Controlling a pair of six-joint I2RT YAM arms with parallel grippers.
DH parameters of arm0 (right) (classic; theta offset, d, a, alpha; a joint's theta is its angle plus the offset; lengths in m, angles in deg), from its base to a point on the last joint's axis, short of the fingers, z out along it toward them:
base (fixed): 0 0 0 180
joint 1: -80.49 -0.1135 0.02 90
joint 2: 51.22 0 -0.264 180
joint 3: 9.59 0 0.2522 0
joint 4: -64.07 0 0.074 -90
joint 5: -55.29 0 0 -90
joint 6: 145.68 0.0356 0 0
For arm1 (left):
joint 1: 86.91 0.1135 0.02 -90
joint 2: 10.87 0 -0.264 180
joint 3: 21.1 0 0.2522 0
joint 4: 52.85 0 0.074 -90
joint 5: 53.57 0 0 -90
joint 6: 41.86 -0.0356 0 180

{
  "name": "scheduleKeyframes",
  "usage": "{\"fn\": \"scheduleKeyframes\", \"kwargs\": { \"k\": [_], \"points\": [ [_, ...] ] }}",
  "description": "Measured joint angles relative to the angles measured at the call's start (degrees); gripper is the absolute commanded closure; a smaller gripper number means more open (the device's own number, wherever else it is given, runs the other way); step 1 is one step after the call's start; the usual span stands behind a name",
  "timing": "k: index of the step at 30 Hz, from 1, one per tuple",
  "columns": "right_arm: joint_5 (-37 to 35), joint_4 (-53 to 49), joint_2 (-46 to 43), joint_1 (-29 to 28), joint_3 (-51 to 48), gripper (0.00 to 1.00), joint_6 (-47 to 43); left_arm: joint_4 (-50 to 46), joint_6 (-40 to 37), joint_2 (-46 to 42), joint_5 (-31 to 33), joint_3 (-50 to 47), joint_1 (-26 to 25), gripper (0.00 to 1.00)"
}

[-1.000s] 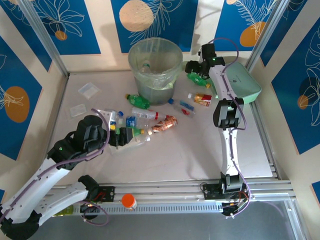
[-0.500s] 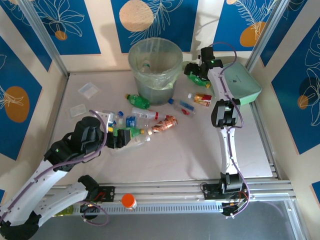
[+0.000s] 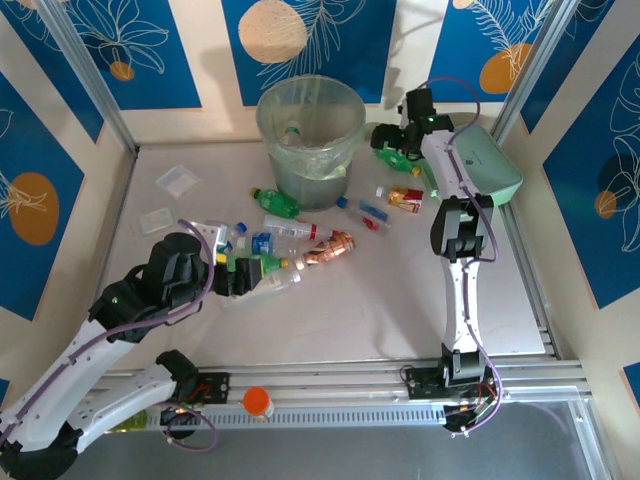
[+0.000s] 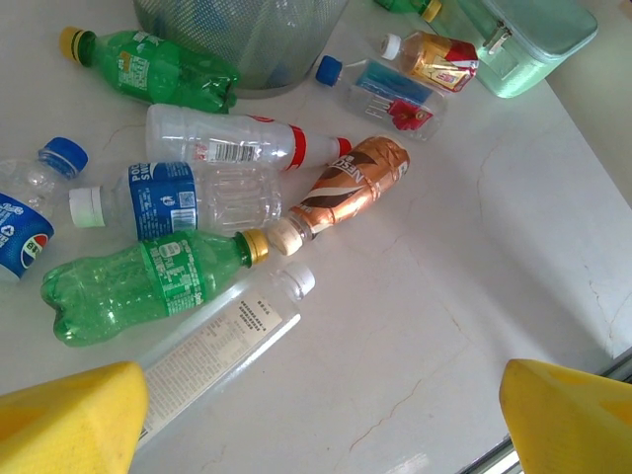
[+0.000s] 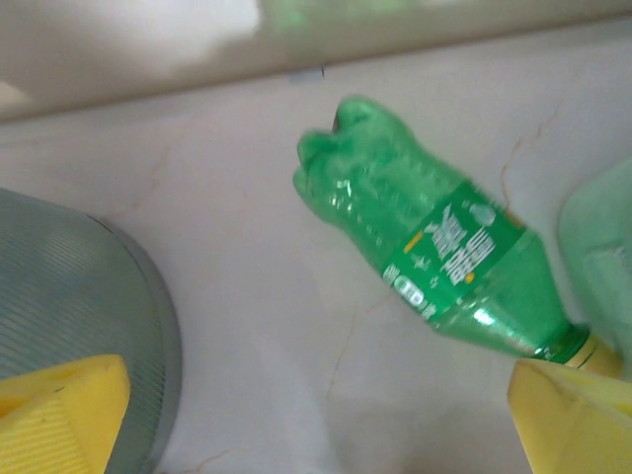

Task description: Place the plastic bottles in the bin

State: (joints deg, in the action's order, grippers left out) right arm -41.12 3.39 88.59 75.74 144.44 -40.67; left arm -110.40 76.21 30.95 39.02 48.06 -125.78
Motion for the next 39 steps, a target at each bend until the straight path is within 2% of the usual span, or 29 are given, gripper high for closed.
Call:
{"fn": "scheduleKeyframes", "kwargs": {
  "k": [4,7,13,22,30,39],
  "points": [
    [5.8,-1.4,2.6,3.8,5.3,0.00,0.2,0.0,0.1,-0.3,0.0,0.0,0.0,0.08],
    [6.6,-3.0,4.2,5.6,7.1,0.01,-0.4,0.0,0.1,-0.5,0.0,0.0,0.0,0.09],
    [5.2,-4.0,4.9,3.8,6.2,0.01,-3.1,-0.1,0.1,-0.2,0.0,-0.3,0.0,0.09],
    [7.7,-2.2,5.8,2.6,7.6,0.01,-5.0,-0.8,-0.1,0.8,0.0,-0.3,0.0,0.09],
    [10.7,-4.6,5.8,3.3,6.9,0.01,-5.9,-0.6,-0.1,1.7,0.0,-0.3,0.0,0.09],
    [3.0,-4.5,8.2,3.2,7.2,0.01,-8.9,-0.7,-0.1,2.3,0.0,-0.2,0.0,0.09]
  ]
}}
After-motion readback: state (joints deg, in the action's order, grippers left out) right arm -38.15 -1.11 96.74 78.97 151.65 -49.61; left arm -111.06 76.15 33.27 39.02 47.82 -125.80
